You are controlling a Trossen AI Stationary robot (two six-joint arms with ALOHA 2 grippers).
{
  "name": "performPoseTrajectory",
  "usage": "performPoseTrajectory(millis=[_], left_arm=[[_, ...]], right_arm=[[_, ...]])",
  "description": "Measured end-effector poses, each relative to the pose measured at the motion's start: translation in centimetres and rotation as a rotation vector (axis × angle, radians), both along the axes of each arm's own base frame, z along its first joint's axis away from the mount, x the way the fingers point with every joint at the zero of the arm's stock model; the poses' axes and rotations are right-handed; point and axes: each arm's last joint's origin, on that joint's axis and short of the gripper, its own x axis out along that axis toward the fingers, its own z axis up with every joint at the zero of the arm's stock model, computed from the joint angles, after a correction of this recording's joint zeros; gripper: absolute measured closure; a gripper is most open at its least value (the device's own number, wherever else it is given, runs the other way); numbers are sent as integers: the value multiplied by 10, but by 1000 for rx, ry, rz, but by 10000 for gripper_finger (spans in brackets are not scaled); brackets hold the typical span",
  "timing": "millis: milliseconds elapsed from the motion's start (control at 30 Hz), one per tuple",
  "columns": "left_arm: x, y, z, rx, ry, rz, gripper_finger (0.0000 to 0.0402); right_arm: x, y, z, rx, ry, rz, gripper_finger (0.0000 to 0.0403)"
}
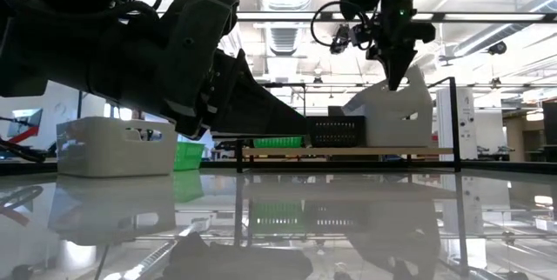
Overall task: Stack baskets on shelf by color
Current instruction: Stack the bottom gray bin on top of the other gray bin on the shelf
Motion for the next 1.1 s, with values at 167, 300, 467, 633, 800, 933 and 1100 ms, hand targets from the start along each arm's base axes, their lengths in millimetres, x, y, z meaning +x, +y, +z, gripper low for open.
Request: performPoseTrajectory(millis=[167, 300, 467, 633, 800, 933, 1100], left_arm=[[0, 0, 0, 0, 0, 0, 343], [0, 0, 0, 0, 0, 1, 343], [0, 0, 0, -1, 0, 2, 343], [0, 0, 0, -5, 1, -9, 343], [1, 0, 0, -9, 3, -20, 343], [1, 1, 0, -9, 3, -19, 343], [2, 3, 0, -8, 3, -12, 343]], right_arm=[[-4, 2, 13, -38, -80, -15, 394], [-6, 5, 18, 11, -138, -21, 394], [-6, 6, 8, 24, -133, -21, 394], [-6, 6, -7, 33, -109, -54, 394], [-8, 6, -9, 36, -103, -55, 365], [-10, 7, 4, -37, -119, -84, 325], [-10, 11, 10, -17, -186, -188, 294]])
